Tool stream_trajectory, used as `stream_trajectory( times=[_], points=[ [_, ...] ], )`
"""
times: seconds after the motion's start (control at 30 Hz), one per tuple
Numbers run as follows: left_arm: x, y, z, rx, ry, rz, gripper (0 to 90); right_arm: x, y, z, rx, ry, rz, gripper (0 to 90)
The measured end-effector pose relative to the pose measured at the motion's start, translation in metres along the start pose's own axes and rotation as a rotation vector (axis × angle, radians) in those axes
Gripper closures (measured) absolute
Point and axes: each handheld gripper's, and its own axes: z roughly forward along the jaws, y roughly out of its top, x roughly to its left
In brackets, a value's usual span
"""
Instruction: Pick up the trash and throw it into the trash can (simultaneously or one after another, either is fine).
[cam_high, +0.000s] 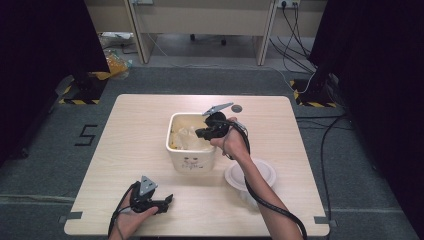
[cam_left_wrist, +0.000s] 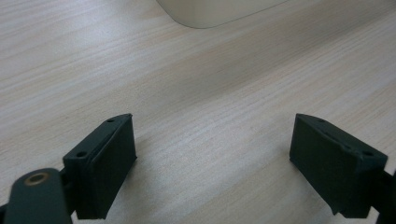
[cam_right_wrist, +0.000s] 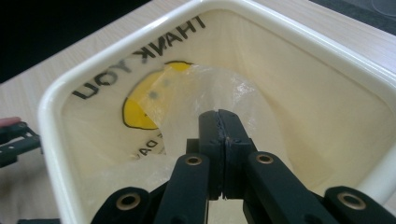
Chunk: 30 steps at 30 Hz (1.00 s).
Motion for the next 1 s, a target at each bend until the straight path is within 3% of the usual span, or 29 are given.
stream_trajectory(
  times=[0.2, 0.3, 0.6, 0.77, 1.0],
  points=[
    [0.000, 0.000, 0.000, 0.000, 0.000, 0.000, 13.7, -0.001, 0.001, 0.004, 0.032, -0.018, -0.021, 79.4],
    [0.000, 0.000, 0.000, 0.000, 0.000, 0.000, 13.6, -0.002, 0.003, 0.000, -0.011, 0.001, -0.003, 67.7],
    [0.000, 0.000, 0.000, 0.000, 0.001, 0.001, 13.6, 0.005, 0.009, -0.049, -0.129, -0.018, -0.034, 55.7],
    [0.000, 0.000, 0.000, 0.002, 0.000, 0.002, 13.6, 0.000, -0.001, -0.067, -0.132, -0.065, -0.041, 55.8],
    [0.000, 0.000, 0.000, -0.002, 0.001, -0.001, 13.6, -0.010, -0.023, -0.084, -0.157, -0.073, -0.020, 52.8]
  ],
)
